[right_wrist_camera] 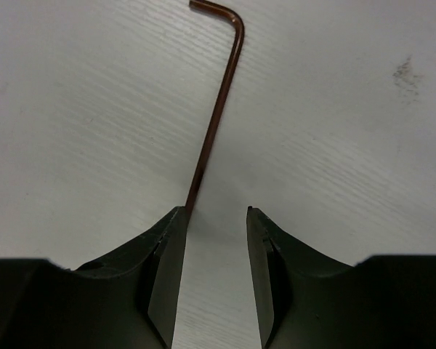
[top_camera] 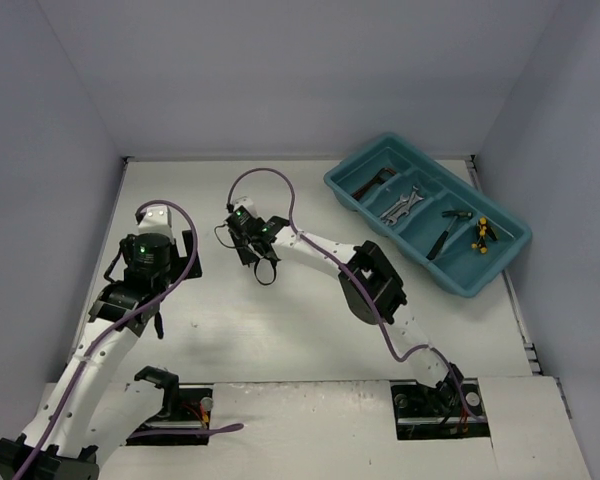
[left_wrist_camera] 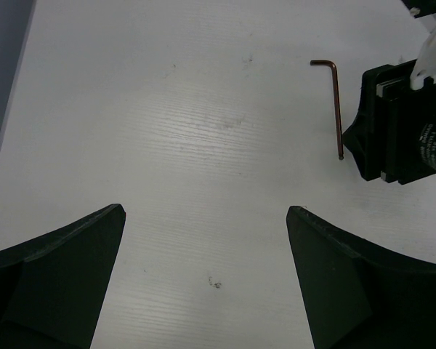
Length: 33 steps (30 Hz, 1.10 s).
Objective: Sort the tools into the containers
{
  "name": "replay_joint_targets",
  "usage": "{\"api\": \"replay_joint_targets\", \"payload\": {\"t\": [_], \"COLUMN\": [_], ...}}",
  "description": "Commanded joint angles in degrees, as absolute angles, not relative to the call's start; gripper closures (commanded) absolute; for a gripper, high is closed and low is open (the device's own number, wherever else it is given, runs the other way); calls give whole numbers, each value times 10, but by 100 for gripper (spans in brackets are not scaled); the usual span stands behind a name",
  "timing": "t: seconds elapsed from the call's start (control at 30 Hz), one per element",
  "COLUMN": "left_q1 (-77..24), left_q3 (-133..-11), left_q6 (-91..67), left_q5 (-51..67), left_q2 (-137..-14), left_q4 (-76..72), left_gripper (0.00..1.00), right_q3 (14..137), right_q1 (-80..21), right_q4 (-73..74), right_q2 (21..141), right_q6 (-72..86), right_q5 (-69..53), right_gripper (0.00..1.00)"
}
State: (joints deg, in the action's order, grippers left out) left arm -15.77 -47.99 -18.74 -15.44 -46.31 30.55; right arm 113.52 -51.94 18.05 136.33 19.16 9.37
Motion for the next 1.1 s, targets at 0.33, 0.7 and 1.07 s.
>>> {"api": "replay_joint_targets", "payload": {"t": [0.33, 0.7, 1.07], "left_q1": [-162, -162, -167], "left_q3": [-482, -481, -482], "left_q6": [-193, -192, -193], "left_q5": [-170, -169, -165], "left_q2": [-456, -458, -459], "left_q4": [278, 277, 278], "left_gripper": [10, 9, 10], "right_q3": [1138, 869, 672], "right_q1": [-530, -530, -525], "right_q4": [160, 159, 166], "right_q2": [1386, 1209, 1051], "right_q6": [218, 240, 239], "right_q5": [148, 141, 63], "right_gripper": [79, 100, 82]}}
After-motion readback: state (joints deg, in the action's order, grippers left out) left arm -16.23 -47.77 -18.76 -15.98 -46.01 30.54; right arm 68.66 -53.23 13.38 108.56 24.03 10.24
